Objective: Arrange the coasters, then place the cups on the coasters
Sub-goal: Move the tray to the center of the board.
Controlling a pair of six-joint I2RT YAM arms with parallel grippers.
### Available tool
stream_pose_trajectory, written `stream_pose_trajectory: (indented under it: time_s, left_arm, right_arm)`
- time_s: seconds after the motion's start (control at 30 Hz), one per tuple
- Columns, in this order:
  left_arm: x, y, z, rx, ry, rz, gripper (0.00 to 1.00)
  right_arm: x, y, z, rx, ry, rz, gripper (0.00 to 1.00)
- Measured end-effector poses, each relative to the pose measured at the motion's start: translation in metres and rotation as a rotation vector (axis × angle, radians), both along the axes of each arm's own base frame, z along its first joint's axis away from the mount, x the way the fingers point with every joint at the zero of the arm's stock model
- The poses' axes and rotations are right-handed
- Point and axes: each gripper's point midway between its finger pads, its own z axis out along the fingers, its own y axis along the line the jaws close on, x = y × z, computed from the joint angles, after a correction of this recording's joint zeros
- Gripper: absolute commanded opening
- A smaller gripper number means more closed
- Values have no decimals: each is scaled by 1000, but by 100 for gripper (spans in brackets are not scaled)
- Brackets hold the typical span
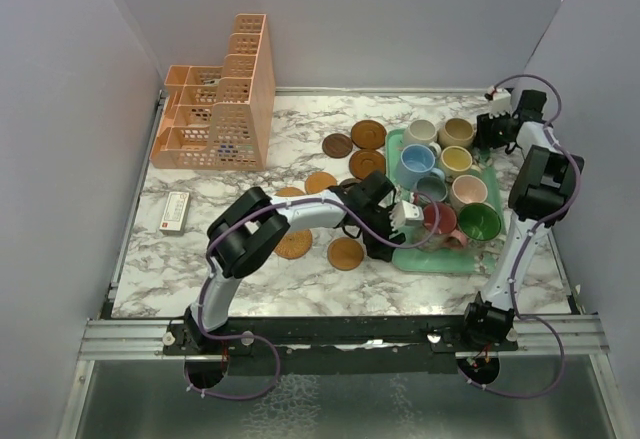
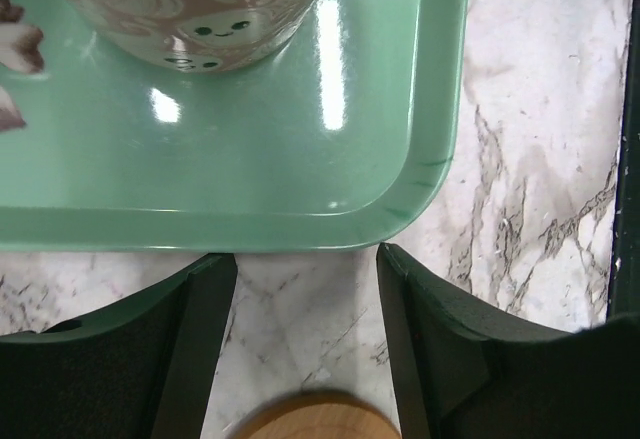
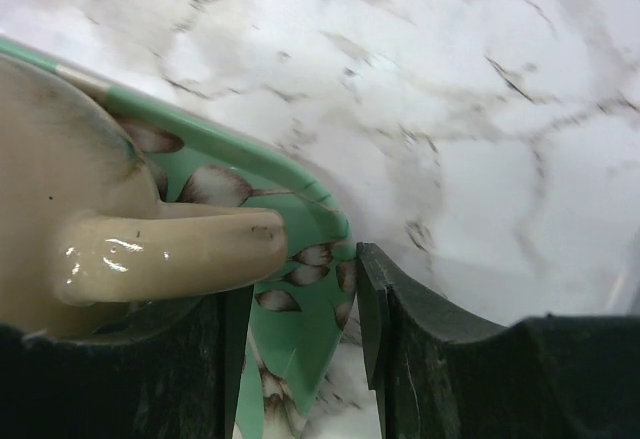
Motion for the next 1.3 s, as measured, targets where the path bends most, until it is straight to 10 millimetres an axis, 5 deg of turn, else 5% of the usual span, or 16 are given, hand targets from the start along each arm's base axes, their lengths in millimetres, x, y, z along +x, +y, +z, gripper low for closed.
stream_pose_trajectory:
  time_s: [0.17,0.43,0.57,0.9,1.3]
  left_arm:
    - [-9,-6,0,-18,-37,-51,72]
    - [-3,15,6,-5,-100,-83,79]
    - [25,36,28,-15,-137,-30,80]
    - [113,72,78,-78,-193,217,76]
    - [114,34,19,-1,-239,110,70]
  right_arm:
    - [8,27,1,7,11,56,49]
    - [2,34,2,-20,41,66,60]
    - [-10,30,12,-63,70,33,61]
    - [-25,12,76,-158,15,-62,61]
    - [-100,20,71,-110,108,-109,61]
